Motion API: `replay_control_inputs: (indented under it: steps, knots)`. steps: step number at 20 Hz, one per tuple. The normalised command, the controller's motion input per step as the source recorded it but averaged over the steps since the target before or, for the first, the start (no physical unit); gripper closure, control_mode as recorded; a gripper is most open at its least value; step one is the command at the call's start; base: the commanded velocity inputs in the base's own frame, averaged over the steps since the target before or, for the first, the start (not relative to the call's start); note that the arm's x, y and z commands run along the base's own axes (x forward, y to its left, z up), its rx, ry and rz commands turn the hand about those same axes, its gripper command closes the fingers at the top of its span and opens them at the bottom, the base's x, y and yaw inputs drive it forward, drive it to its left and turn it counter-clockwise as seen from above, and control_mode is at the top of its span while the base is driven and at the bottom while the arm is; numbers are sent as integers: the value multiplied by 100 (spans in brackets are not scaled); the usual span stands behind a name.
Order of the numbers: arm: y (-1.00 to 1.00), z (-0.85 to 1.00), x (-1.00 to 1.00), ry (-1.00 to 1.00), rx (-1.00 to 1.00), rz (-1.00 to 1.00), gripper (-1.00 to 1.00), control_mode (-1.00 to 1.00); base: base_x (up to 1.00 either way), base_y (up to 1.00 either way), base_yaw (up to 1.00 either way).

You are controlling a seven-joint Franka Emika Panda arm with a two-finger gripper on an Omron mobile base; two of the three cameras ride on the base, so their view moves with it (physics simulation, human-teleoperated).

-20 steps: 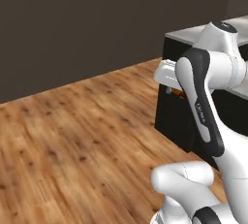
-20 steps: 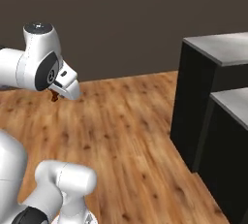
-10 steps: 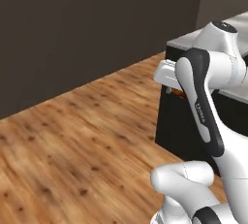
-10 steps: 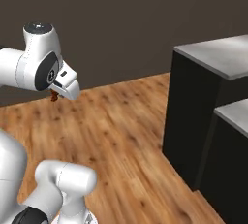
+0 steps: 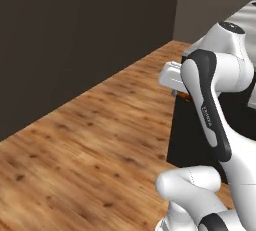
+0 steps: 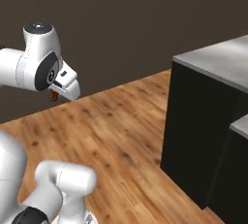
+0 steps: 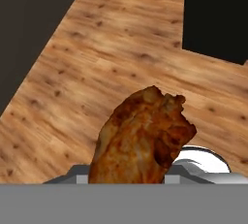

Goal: Take the chicken drumstick from the fridge and place it on the digital scale on the counter by the fridge. Wait a few seconds for a reading, then move it to the plate on the dining counter.

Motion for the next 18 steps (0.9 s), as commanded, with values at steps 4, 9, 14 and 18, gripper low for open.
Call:
replay_control_inputs:
  steps: [4, 9, 14, 18]
  knots:
    - [0, 0, 0, 0, 0, 0, 100, 100, 100, 56, -36]
    - [0, 0, 0, 0, 0, 0, 100, 100, 100, 55, -38]
    - [0, 0, 0, 0, 0, 0, 100, 100, 100, 60, -40]
    - [0, 0, 0, 0, 0, 0, 100, 100, 100, 56, -42]
